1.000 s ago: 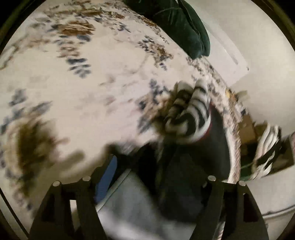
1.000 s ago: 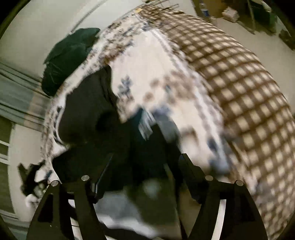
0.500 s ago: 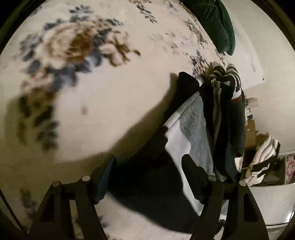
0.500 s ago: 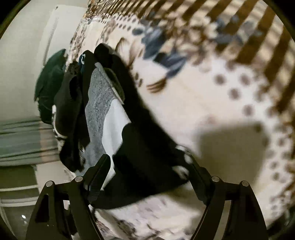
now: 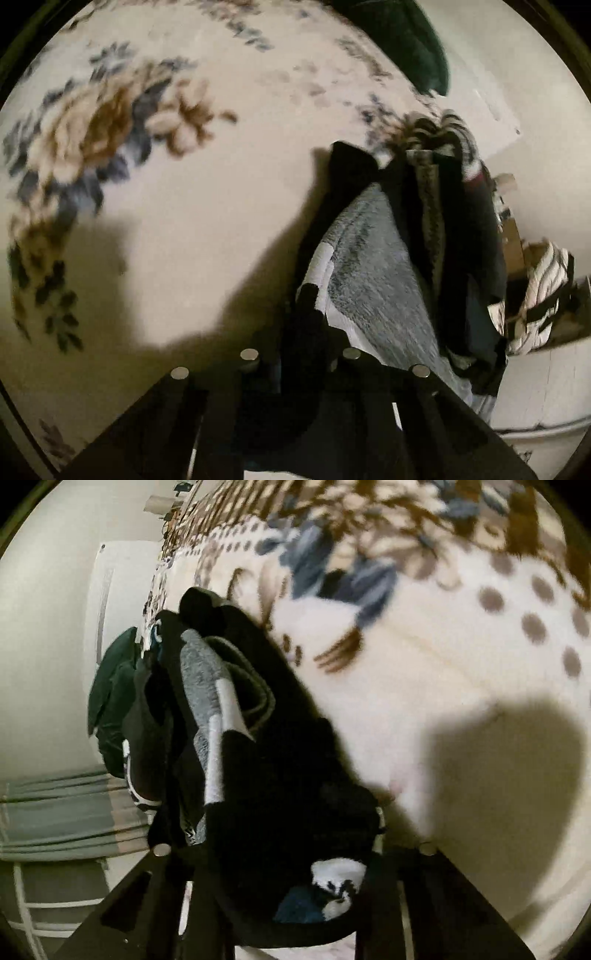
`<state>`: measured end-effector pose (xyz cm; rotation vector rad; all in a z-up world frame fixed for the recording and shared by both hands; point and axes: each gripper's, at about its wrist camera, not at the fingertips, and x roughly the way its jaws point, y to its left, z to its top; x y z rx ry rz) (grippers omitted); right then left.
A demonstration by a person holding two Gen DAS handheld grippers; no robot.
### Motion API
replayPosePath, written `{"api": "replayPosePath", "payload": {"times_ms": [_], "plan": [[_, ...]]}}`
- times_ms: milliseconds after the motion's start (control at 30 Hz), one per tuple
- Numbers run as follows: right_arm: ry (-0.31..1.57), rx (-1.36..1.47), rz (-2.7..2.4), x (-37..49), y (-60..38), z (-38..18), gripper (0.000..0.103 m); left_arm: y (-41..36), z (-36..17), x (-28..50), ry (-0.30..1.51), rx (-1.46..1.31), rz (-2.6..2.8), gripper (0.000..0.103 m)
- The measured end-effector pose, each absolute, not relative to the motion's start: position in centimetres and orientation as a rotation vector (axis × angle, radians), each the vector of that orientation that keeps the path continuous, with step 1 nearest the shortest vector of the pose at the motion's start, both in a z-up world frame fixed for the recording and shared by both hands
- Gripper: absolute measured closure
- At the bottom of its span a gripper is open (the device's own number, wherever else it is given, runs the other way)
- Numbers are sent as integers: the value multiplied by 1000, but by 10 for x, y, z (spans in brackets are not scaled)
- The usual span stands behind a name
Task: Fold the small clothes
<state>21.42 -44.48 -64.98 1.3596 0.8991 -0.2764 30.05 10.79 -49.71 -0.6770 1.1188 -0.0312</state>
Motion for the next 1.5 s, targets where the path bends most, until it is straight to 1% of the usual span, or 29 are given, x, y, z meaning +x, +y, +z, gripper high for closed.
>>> {"api": "replayPosePath", "payload": {"times_ms": [100, 133, 233, 333, 367, 500, 600, 633, 667, 700, 733, 767, 867, 933, 967, 1067, 1200, 1267, 1300, 1333, 1367, 1400, 1433, 1467, 1500], "plan": [[907, 1342, -286, 207, -443, -629, 84, 113, -475, 289, 1094, -658, -62, 95], [907, 1342, -286, 207, -443, -629, 85, 114, -468, 284, 1087, -640, -65, 100], [934, 1281, -266, 203, -440, -603, 86, 122, -452, 264, 1100, -622, -80, 100], [978, 1255, -253, 183, -434, -588, 89, 130, -452, 243, 1141, -614, -64, 100], [997, 1249, -262, 166, -433, -580, 94, 133, -453, 237, 1157, -617, -56, 100], [1031, 1262, -261, 139, -435, -576, 93, 136, -464, 220, 1222, -612, -56, 99], [1142, 1192, -259, 139, -433, -592, 87, 139, -483, 231, 1299, -649, -29, 93], [1175, 1186, -262, 141, -434, -598, 75, 140, -484, 237, 1318, -648, -7, 87], [1218, 1165, -276, 144, -435, -601, 66, 143, -481, 240, 1312, -646, 9, 78], [1243, 1137, -292, 146, -437, -600, 63, 145, -472, 242, 1287, -635, 26, 73], [1233, 1084, -321, 145, -439, -584, 60, 146, -464, 244, 1279, -620, 44, 64], [1233, 1084, -321, 145, -439, -584, 55, 147, -455, 245, 1268, -609, 60, 59], [1185, 937, -402, 148, -442, -544, 54, 138, -429, 254, 1229, -567, 57, 57], [1122, 829, -451, 167, -444, -504, 54, 122, -425, 270, 1232, -586, -11, 57], [1122, 829, -451, 167, -444, -504, 54, 113, -428, 278, 1242, -601, -42, 57], [1084, 887, -374, 206, -455, -493, 54, 82, -441, 307, 1282, -686, -131, 57], [1088, 1033, -333, 264, -457, -516, 54, 42, -461, 347, 1314, -662, -160, 57], [1097, 1044, -336, 285, -457, -528, 54, 30, -471, 362, 1332, -637, -157, 59], [1123, 1019, -341, 308, -458, -543, 54, 26, -475, 369, 1336, -618, -151, 59], [1123, 1019, -341, 308, -458, -543, 54, 23, -478, 376, 1338, -594, -140, 64], [1140, 1006, -339, 319, -456, -549, 54, 23, -479, 378, 1338, -578, -133, 86], [1160, 986, -348, 330, -454, -556, 56, 23, -480, 384, 1343, -552, -122, 93], [1167, 971, -353, 336, -454, -560, 73, 23, -480, 387, 1340, -544, -116, 95], [1175, 942, -359, 341, -451, -561, 92, 27, -477, 388, 1330, -541, -114, 99], [1181, 924, -371, 347, -451, -563, 92, 31, -472, 388, 1315, -530, -114, 100]]}}
